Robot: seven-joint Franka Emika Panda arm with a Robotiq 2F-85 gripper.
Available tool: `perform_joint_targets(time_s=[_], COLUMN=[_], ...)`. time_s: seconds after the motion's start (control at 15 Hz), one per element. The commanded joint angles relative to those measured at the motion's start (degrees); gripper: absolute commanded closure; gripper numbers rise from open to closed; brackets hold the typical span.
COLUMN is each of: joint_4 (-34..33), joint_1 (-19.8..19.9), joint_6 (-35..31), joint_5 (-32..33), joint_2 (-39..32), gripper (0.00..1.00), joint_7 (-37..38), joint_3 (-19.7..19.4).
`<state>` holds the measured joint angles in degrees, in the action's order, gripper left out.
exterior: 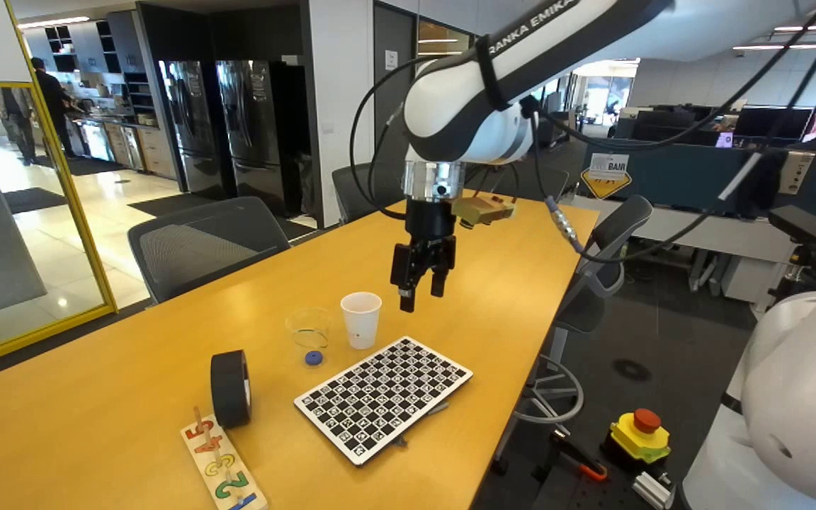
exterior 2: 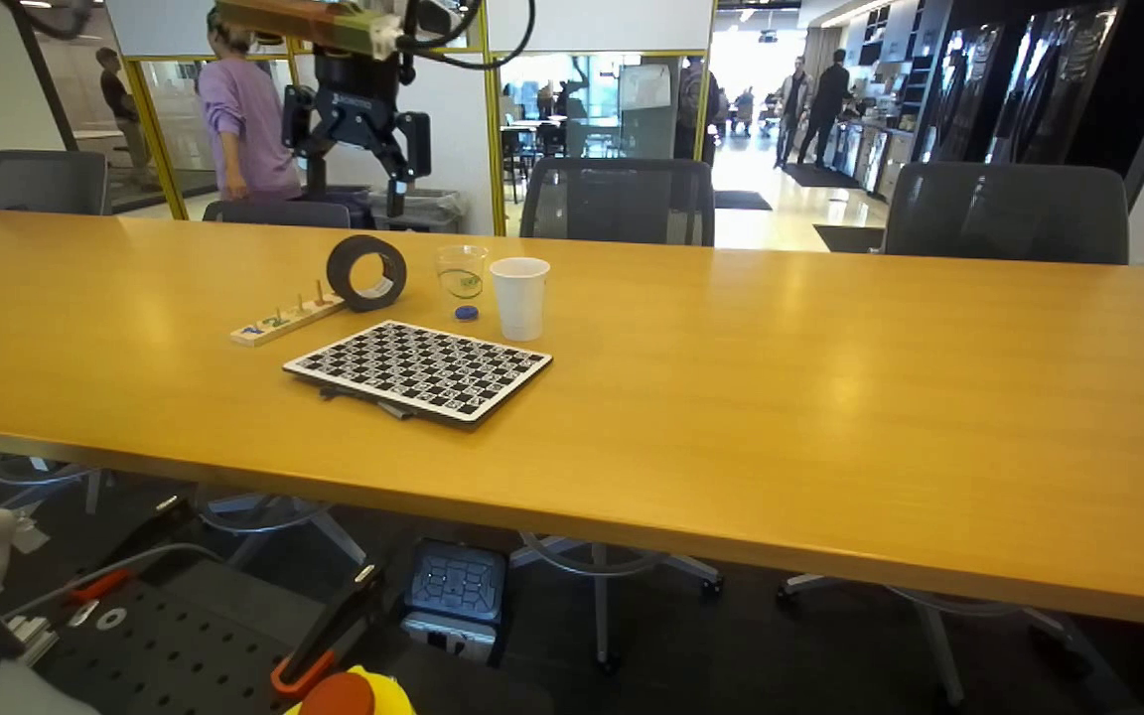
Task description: Put two rings in the clear cup and the rest in the white cup
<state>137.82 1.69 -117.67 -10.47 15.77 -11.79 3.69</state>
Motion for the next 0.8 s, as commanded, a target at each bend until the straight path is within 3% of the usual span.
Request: perform_joint_targets(time_s=[0.0,0.27,0.47,0.73], joint_4=[10.5,16.5,17.8,18.7], joint_1=[-1.8,-1.9,-1.8,-1.2], joint_6=[1.1,6.2,15.3,22.3], joint_5=[0.5,2.5,5.7,9.3], joint_2=[14.3,26.8,35.4,43.7], gripper=[0.0,0.0,0.0,0.0], joint_7=[10.2,17.2,15.9,14.4], joint_3=[0.2,1.1,0.1,-1.0])
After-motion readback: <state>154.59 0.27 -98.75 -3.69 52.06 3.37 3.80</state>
